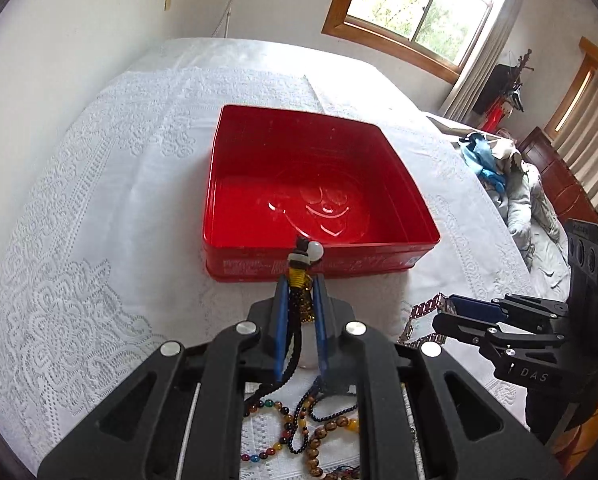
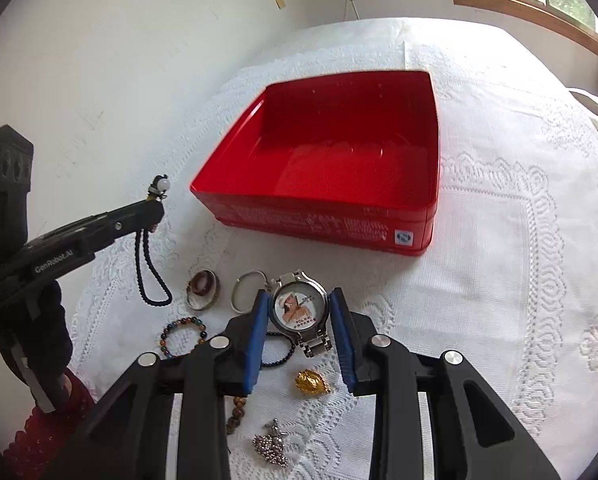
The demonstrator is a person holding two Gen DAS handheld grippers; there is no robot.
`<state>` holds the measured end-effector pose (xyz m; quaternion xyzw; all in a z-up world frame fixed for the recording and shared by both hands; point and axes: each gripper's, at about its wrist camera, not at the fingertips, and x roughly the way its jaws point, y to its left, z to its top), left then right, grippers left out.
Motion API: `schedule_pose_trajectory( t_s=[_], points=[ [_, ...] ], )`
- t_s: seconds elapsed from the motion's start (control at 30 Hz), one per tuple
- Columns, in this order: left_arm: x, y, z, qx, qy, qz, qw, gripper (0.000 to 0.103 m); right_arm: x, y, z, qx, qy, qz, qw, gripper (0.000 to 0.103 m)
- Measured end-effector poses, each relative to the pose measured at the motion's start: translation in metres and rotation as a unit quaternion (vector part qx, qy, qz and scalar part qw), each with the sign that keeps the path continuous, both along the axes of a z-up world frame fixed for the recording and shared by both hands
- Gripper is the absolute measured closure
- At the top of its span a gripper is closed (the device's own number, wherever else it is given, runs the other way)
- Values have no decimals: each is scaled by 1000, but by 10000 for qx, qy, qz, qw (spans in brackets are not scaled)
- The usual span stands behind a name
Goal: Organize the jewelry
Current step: 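Carry the pendant and watch into the red box and open both tools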
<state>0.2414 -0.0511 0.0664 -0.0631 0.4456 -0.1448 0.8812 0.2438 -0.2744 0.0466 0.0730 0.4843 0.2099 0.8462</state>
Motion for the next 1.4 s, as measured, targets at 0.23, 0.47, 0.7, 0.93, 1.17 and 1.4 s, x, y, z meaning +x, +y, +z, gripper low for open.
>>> schedule_pose_trajectory(
  t_s=[0.23,0.47,0.7,0.93,1.17,1.4],
  points=[
    [25,-3,35,-197,-261,37,9995,92,15,-1,48,27,-371,-79,9993,72],
    [77,-17,58,-360,-620,162,9973,92,68,9,81,-80,-720,-320,9969,72],
    [134,-34,12,-396,-229,87,9989,92,132,12,39,-346,-349,-550,9973,72],
    [164,-35,-39,-143,229,139,9995,92,158,14,-1,-584,-73,-593,9965,72],
    [162,-32,-48,-36,463,95,9989,78,152,17,-15,-824,21,-607,9948,69],
    [121,-19,-26,-8,215,-76,9997,71,117,9,5,-597,-277,-664,9956,67]
  ],
)
